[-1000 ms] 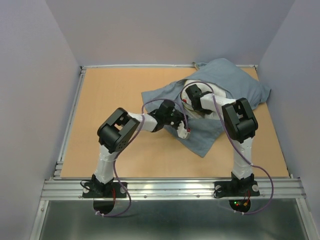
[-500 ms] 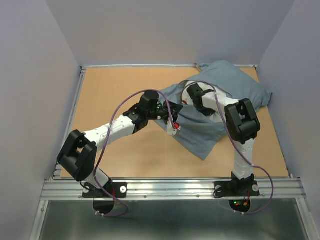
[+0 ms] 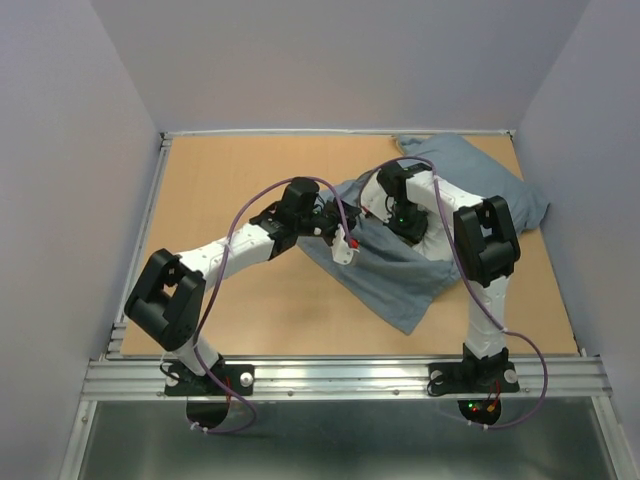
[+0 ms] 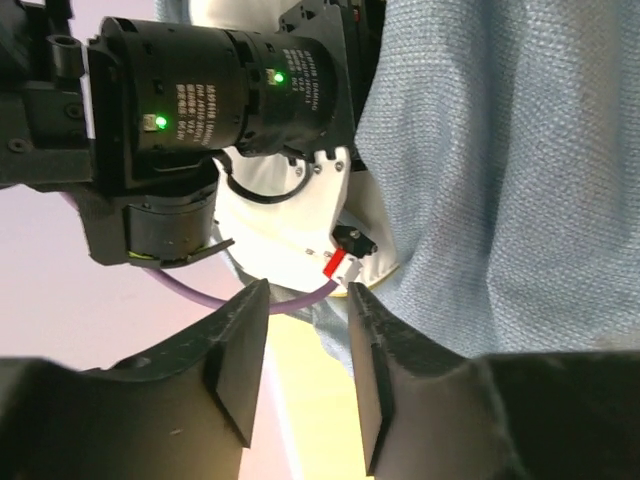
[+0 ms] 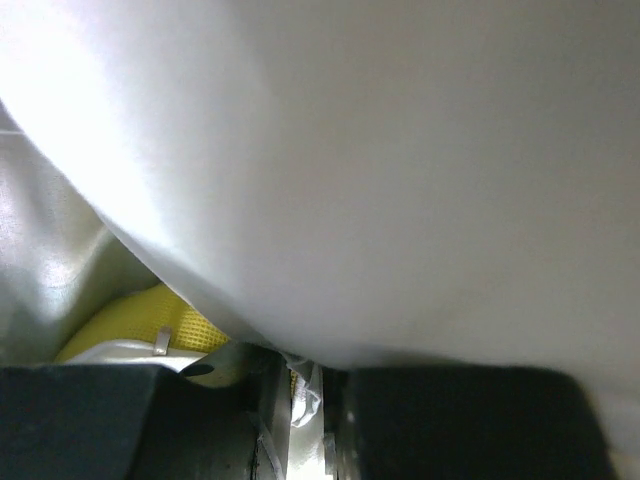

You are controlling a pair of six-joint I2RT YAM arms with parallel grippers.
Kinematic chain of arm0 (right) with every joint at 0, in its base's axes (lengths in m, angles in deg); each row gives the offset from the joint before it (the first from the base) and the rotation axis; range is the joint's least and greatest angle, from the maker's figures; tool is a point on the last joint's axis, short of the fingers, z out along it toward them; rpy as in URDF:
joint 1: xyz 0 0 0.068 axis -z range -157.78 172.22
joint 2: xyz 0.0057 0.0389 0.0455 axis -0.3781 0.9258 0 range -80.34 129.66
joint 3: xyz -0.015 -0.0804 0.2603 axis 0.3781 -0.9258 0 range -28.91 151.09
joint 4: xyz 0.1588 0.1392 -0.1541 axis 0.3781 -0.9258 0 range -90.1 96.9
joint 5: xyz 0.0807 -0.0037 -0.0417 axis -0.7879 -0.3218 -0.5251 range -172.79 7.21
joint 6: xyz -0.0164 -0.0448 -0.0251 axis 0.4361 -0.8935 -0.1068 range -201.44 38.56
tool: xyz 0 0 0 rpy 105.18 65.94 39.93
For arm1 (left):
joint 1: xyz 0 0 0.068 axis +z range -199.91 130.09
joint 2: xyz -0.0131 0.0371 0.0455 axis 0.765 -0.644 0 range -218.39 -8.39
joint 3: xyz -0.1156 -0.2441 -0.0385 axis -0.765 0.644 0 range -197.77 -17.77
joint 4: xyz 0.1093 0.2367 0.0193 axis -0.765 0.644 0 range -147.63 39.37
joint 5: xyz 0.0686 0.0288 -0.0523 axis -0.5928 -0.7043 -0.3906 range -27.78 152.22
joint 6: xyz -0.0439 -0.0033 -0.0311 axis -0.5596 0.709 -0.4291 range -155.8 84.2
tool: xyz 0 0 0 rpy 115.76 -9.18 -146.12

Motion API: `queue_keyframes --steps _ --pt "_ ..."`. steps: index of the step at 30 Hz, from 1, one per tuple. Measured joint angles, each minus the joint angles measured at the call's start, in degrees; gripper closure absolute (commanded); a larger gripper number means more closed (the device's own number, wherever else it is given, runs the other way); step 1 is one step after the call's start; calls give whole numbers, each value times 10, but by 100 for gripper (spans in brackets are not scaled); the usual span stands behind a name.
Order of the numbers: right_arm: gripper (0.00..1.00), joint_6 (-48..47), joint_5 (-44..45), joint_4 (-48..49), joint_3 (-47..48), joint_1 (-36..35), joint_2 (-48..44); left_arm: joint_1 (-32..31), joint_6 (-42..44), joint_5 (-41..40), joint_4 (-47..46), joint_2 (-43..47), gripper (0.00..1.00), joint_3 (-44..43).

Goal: Put the pillow into the pillowcase

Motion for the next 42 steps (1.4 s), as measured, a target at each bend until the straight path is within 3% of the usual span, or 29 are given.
queue_keyframes --steps 4,7,9,20,23,24,26,27,32,42 --pt "90 0 -7 -4 0 0 0 -2 8 9 9 -6 42 0" --pt "90 2 -13 -7 0 0 0 -17 11 12 20 -34 28 -12" --pt "91 3 -18 -10 0 0 0 -32 16 12 23 -61 24 -22" --pt "91 4 -40 -23 0 0 0 -94 9 -3 -35 -126 25 -28" --pt "91 4 -47 -27 0 0 0 -103 7 -10 -59 -134 38 -29" --pt "91 4 -49 -29 0 0 0 -106 6 -15 -68 -140 64 -31" --pt "91 4 -54 -31 0 0 0 -111 6 -23 -75 -149 94 -34" --pt "91 4 -56 -32 0 0 0 -115 3 -29 -80 -155 100 -37" --pt "96 7 -73 -43 6 3 1 -121 2 -42 -70 -152 100 -39" --pt "100 57 -253 -127 139 35 51 -108 -40 -68 -20 -3 100 -43"
